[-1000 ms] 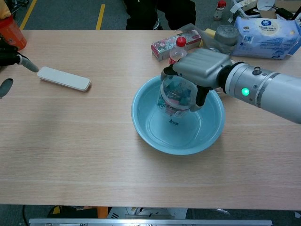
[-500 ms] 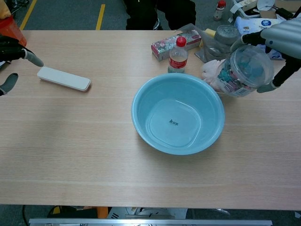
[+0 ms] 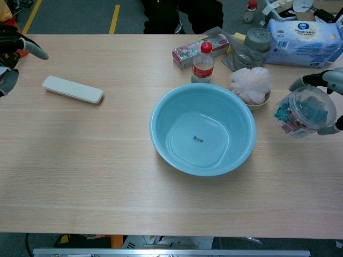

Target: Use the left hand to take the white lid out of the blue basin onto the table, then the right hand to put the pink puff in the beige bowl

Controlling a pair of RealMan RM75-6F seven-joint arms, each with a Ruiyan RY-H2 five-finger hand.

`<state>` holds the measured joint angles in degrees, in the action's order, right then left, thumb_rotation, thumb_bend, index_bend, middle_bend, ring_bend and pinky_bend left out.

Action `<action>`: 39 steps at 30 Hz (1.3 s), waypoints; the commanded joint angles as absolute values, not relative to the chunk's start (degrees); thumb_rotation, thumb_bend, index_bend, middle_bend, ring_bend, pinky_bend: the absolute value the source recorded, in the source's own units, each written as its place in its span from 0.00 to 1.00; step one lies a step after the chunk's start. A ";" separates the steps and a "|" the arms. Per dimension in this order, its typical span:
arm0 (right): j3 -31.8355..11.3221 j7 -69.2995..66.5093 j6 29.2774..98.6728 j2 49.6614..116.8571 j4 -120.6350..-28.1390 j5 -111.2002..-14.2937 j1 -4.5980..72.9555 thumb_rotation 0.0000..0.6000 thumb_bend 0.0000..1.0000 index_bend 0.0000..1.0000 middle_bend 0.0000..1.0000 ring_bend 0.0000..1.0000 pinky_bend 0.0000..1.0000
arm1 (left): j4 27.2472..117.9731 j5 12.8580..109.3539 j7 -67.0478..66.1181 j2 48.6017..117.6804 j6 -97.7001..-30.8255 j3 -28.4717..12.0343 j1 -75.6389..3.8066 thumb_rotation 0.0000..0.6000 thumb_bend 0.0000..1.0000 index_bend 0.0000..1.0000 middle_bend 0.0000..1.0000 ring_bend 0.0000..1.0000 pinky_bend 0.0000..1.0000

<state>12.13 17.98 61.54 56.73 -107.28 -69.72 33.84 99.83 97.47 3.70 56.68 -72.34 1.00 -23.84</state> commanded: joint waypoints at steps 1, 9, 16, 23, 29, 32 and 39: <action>11.45 17.75 59.71 60.40 -104.13 -69.57 32.26 1.00 0.20 0.47 0.36 0.24 0.35 | 97.80 99.20 5.06 57.70 -74.61 0.80 -23.27 1.00 0.63 0.24 0.21 0.15 0.07; 9.39 20.85 57.50 66.90 -98.33 -68.02 31.23 1.00 0.20 0.41 0.34 0.25 0.36 | 91.09 102.19 8.12 60.15 -80.77 0.75 -21.69 1.00 0.63 0.24 0.21 0.15 0.07; 8.39 23.79 55.56 68.97 -97.21 -65.95 31.13 1.00 0.20 0.21 0.25 0.19 0.33 | 89.27 100.58 6.84 60.24 -81.53 1.30 -20.00 1.00 0.58 0.24 0.20 0.15 0.07; 8.03 27.07 54.15 68.06 -99.08 -63.74 31.50 1.00 0.18 0.00 0.06 0.06 0.23 | 89.80 97.90 5.36 59.53 -80.64 1.23 -19.02 1.00 0.57 0.23 0.20 0.15 0.07; 7.58 27.84 55.15 66.57 -100.92 -63.38 30.87 1.00 0.17 0.00 0.01 0.01 0.18 | 90.68 94.94 3.07 59.81 -80.76 0.39 -17.88 1.00 0.57 0.22 0.19 0.14 0.07; 7.07 26.52 57.07 65.82 -101.52 -64.70 29.79 1.00 0.17 0.00 0.00 0.01 0.18 | 90.94 93.07 1.81 60.04 -81.25 -0.15 -16.98 1.00 0.56 0.22 0.19 0.14 0.07; 5.47 20.20 68.48 62.88 -102.75 -71.15 23.77 1.00 0.17 0.00 0.15 0.07 0.22 | 91.60 88.11 0.76 60.23 -82.99 -1.23 -14.10 1.00 0.57 0.22 0.19 0.14 0.07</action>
<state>6.24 23.00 63.65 64.38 -102.31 -68.09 26.76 91.51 88.98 1.00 60.12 -82.53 -0.90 -14.79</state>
